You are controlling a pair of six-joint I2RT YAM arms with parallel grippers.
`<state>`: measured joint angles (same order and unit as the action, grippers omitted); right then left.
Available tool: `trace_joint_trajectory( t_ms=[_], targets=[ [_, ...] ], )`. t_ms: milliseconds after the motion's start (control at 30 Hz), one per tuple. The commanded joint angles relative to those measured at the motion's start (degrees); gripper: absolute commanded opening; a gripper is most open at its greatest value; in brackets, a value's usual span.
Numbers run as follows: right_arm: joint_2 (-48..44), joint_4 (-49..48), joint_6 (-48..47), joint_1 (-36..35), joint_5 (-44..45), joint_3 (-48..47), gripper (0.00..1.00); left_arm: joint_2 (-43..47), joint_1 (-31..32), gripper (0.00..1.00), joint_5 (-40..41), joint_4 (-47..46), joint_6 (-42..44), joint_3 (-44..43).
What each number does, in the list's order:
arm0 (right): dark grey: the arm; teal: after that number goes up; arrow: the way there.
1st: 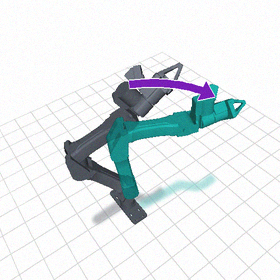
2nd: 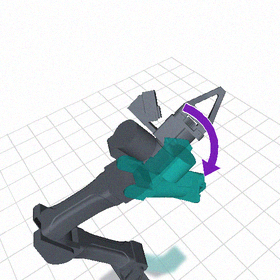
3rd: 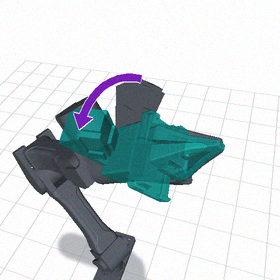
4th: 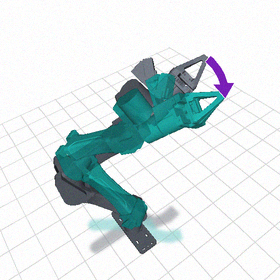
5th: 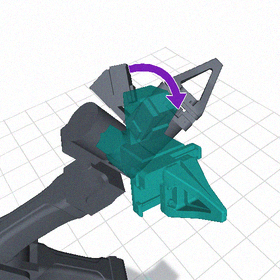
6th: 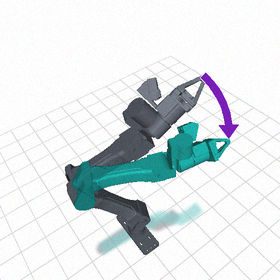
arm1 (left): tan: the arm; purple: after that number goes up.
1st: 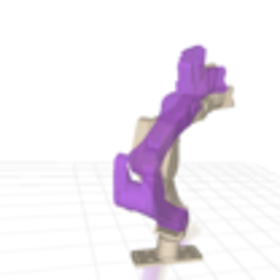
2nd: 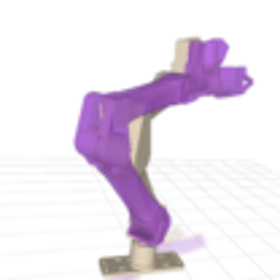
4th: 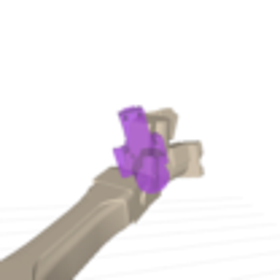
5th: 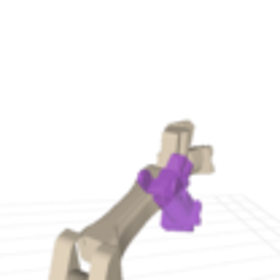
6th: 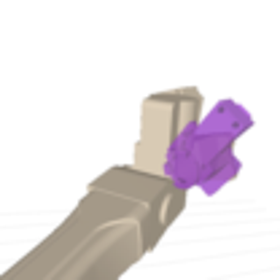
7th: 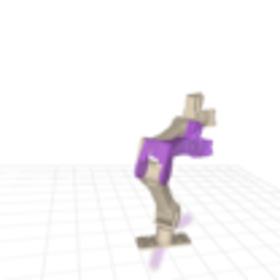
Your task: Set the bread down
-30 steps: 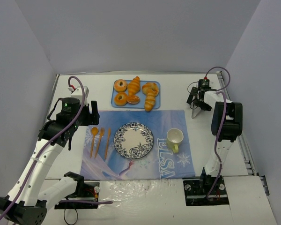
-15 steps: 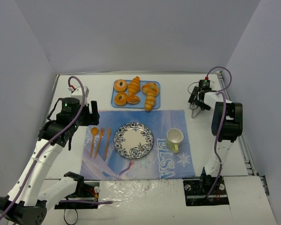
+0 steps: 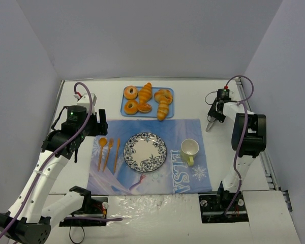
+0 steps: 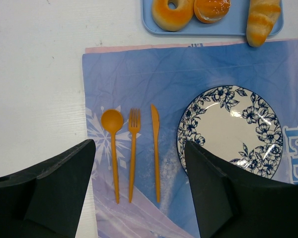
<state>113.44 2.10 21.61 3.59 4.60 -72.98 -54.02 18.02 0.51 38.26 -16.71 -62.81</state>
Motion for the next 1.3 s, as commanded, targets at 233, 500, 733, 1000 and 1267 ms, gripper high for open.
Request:
trace_joint_trajectory(
  t_ms=[233, 500, 733, 1000, 1267],
  targets=[
    [-18.63, 8.28, -0.37, -4.13, 3.95, -3.87, 0.38, -0.14, 0.17, 0.69, 1.14, -2.49, -0.15, -1.35],
    [-24.37, 11.71, -0.9, -11.73, 6.97, -6.46, 0.39, -0.09, 0.17, 0.69, 1.16, -2.4, -0.11, -1.35],
    [-28.15, 12.56, -0.67, -19.89, 2.64, -6.74, 0.4, 0.0, 0.17, 0.69, 1.16, -2.45, -0.11, -1.35],
    [-31.19, 13.72, 0.03, -28.09, 0.67, -4.71, 0.41, 0.14, 0.17, 0.69, 1.16, -2.42, -0.17, -1.35],
    [-31.06, 13.72, 0.77, -35.97, 1.98, -2.91, 0.42, 0.14, 0.2, 0.69, 1.07, -2.49, -0.25, -1.27]
  ],
)
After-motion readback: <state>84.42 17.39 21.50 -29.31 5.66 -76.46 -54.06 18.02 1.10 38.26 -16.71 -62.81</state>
